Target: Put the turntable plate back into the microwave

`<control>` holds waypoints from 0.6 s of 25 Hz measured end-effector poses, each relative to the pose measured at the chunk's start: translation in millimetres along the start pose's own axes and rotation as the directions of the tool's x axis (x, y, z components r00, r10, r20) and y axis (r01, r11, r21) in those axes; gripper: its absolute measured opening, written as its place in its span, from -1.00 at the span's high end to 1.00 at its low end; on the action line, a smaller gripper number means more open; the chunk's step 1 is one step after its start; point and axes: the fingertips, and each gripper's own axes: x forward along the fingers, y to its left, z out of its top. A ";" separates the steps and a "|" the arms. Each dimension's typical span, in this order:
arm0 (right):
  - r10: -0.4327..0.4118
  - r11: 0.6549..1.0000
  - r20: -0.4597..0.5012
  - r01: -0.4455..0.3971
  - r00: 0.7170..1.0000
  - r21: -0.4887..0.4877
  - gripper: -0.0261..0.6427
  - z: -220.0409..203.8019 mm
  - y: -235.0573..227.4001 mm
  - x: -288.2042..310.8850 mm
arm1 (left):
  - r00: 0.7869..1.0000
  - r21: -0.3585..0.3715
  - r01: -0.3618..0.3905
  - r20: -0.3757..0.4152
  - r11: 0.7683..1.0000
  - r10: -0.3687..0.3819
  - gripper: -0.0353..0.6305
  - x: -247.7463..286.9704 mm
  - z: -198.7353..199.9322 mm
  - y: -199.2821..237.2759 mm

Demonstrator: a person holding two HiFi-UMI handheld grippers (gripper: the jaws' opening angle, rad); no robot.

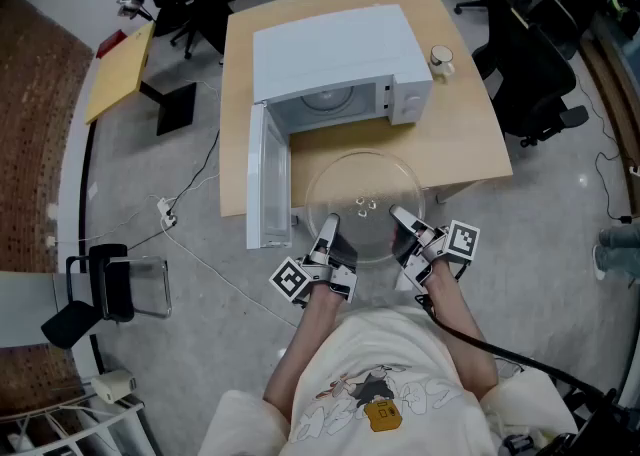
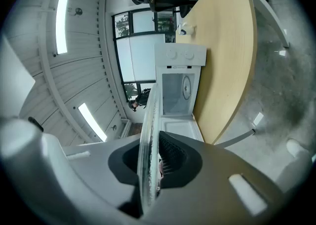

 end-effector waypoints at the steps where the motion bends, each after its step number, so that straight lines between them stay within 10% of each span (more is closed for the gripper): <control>1: -0.003 1.000 -0.007 0.003 1.000 -0.001 0.83 -1.0 2.0 -1.5 | 1.000 -0.008 -0.002 0.007 1.000 0.002 0.82 -2.3 -2.4 -1.3; 15: -0.006 1.000 -0.017 0.006 1.000 -0.010 0.83 -8.7 10.3 -13.4 | 1.000 -0.015 0.005 0.014 1.000 -0.005 0.82 -14.2 -12.5 -4.8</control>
